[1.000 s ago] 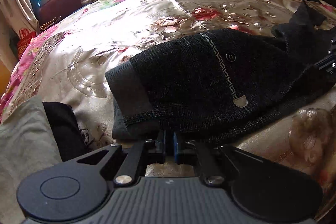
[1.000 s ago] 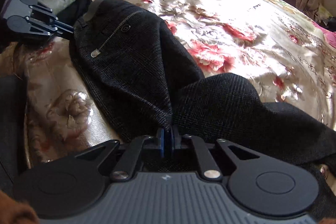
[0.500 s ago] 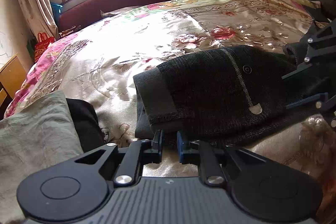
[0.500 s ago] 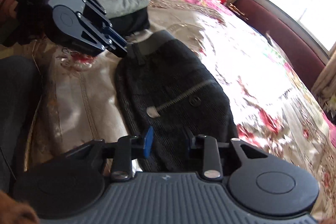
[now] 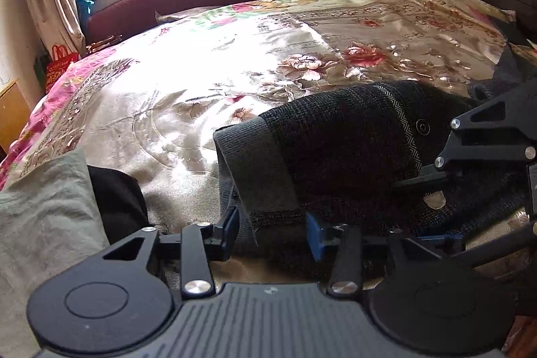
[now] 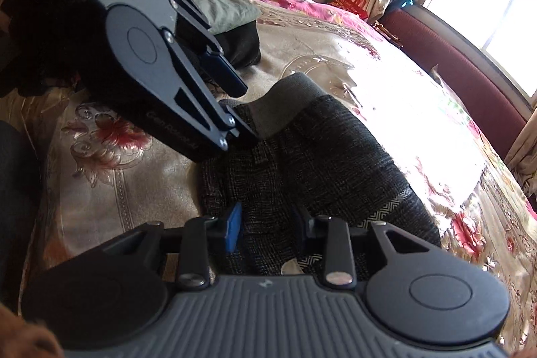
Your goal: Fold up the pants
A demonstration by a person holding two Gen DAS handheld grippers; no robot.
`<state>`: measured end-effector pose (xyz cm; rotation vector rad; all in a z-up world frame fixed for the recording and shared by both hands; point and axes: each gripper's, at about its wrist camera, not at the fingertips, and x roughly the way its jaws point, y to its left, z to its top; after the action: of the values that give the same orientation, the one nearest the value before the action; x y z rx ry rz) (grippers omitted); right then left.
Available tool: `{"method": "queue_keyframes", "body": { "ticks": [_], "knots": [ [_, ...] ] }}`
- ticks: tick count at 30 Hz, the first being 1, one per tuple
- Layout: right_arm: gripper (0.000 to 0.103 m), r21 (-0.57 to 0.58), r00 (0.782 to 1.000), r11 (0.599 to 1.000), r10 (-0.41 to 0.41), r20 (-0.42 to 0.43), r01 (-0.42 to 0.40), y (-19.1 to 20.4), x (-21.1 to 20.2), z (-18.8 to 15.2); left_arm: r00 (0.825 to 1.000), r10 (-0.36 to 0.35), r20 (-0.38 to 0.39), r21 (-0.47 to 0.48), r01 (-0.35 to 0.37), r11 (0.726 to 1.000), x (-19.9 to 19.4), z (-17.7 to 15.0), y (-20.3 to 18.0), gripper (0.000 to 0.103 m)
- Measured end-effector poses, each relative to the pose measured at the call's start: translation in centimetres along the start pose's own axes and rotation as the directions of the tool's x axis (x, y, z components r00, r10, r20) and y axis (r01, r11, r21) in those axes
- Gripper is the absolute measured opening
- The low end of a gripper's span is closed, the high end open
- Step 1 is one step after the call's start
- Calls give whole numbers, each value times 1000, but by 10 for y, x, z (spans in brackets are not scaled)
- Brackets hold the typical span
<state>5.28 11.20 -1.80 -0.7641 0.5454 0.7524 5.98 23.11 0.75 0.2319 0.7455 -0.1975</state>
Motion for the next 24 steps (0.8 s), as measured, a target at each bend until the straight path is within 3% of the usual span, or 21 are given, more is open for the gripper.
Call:
{"method": "queue_keyframes", "body": {
  "ticks": [4,11,15,20,21,22,24],
  "knots": [
    [33,5,1000,1000,-5,8,5,1,3,-1,997,-69,-34,-57,67,996,-6,-2,9,48],
    [34,-24,999,999,-32,17,32,6,16,3,997,-40,-65,-18,39,999,12,5,4,49],
    [34,-22,999,999,-27,21,27,7,17,4,998,-41,-43,-20,40,999,4,12,10,32],
    [42,-116,997,991,-69,33,73,16,24,8,998,-60,-32,-26,60,998,-2,27,23,30],
    [37,-103,998,992,-63,29,65,15,26,9,998,-59,-34,-21,58,998,-1,29,24,30],
    [23,-64,999,997,-38,15,38,10,28,11,997,-62,-37,-19,62,998,1,31,24,30],
    [11,52,1000,999,15,-8,-14,-4,28,18,997,-72,-36,-11,72,997,1,34,24,29]
  ]
}}
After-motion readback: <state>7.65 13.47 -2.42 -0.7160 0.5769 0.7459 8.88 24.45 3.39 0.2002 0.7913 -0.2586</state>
